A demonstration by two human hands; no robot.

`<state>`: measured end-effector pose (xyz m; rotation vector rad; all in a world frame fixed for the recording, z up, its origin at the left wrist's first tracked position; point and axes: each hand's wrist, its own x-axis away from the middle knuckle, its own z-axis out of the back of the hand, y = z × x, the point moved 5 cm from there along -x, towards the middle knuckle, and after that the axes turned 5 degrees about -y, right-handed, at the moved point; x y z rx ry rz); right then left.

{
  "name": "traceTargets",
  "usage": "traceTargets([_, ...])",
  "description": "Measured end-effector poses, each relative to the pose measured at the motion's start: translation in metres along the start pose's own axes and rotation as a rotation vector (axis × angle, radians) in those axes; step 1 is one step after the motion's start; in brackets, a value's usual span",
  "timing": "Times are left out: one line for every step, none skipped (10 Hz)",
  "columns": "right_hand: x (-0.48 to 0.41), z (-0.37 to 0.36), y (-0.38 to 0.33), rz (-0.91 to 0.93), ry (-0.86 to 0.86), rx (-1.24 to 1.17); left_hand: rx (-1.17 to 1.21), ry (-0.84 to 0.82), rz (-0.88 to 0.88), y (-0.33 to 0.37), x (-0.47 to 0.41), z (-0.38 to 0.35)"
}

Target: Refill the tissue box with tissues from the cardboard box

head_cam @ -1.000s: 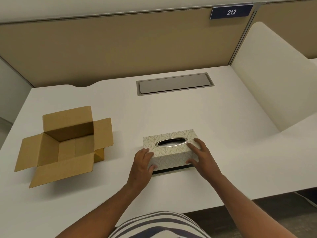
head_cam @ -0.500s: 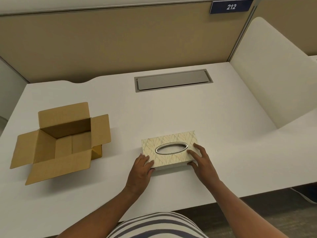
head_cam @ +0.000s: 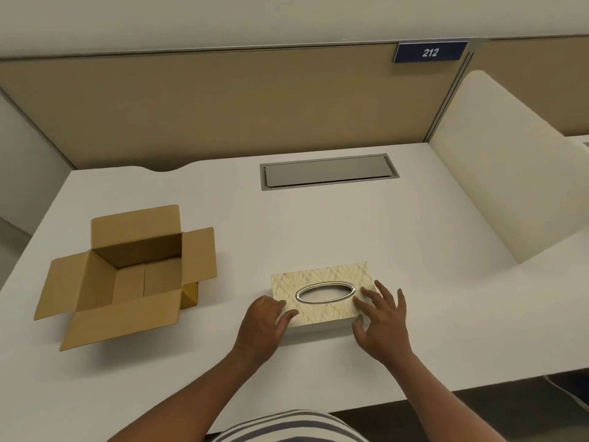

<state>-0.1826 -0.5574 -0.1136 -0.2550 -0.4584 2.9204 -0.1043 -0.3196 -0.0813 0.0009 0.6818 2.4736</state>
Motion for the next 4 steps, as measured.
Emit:
traceTargets([-0.018,0.004,-0.015,-0.011,0.053,0.007,0.010,0.017,0.042,-0.005,-0.009,0.018])
traceTargets([-0.040,0.009,-0.031,-0.017,0.094,-0.001,-0.050,0.052,0.062,-0.013,-0.022,0.043])
traceTargets([-0.071,0.010,-0.051,0.020,0.118,0.043,-0.076,0.128,0.077,-0.027,-0.042,0.072])
traceTargets([-0.103,0.019,-0.076,-0.012,0.061,0.028,-0.050,0.202,0.127,-0.042,-0.059,0.106])
